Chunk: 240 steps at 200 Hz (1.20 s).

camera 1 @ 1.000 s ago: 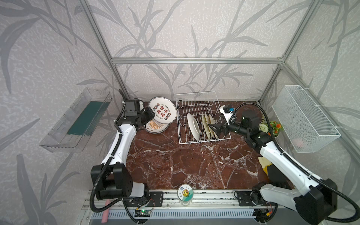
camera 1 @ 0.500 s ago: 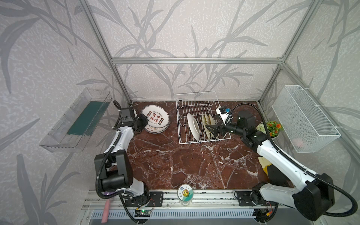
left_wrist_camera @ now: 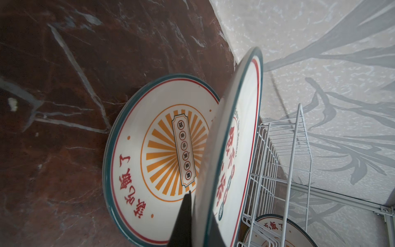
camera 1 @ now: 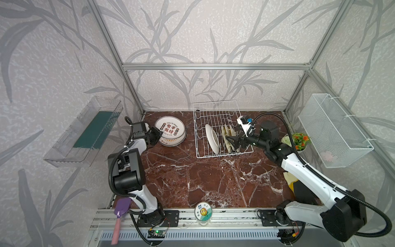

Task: Unload the plates from the dish rack
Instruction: Place the plate among the plates.

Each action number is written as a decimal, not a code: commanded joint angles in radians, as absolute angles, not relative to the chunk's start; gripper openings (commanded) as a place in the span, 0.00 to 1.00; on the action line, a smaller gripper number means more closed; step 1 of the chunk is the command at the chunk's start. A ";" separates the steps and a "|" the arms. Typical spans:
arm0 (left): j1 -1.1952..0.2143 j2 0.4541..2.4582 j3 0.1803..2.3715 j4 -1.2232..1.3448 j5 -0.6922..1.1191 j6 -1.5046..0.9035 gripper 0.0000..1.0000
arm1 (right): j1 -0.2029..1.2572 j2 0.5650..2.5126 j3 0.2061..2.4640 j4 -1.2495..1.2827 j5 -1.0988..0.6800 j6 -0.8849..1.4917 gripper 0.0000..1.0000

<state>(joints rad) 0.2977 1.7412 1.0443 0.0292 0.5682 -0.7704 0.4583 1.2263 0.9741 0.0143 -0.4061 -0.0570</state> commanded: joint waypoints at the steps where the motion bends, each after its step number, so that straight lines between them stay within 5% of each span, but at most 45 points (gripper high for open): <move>1: 0.303 1.750 1.066 0.115 0.609 -0.801 0.00 | 0.464 1.213 0.998 0.021 -0.388 -0.066 0.99; 141: 0.308 1.884 1.095 0.101 0.635 -0.775 0.01 | 0.465 1.226 1.003 0.020 -0.385 -0.058 0.99; 240: 0.313 1.830 1.094 -0.024 0.620 -0.722 0.28 | 0.466 1.224 1.009 0.018 -0.385 -0.064 0.99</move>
<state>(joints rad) 0.3088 1.8740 1.0836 -0.0006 0.6235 -0.7395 0.4591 1.2263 0.9798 0.0139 -0.3843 -0.0578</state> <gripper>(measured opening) 0.258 0.990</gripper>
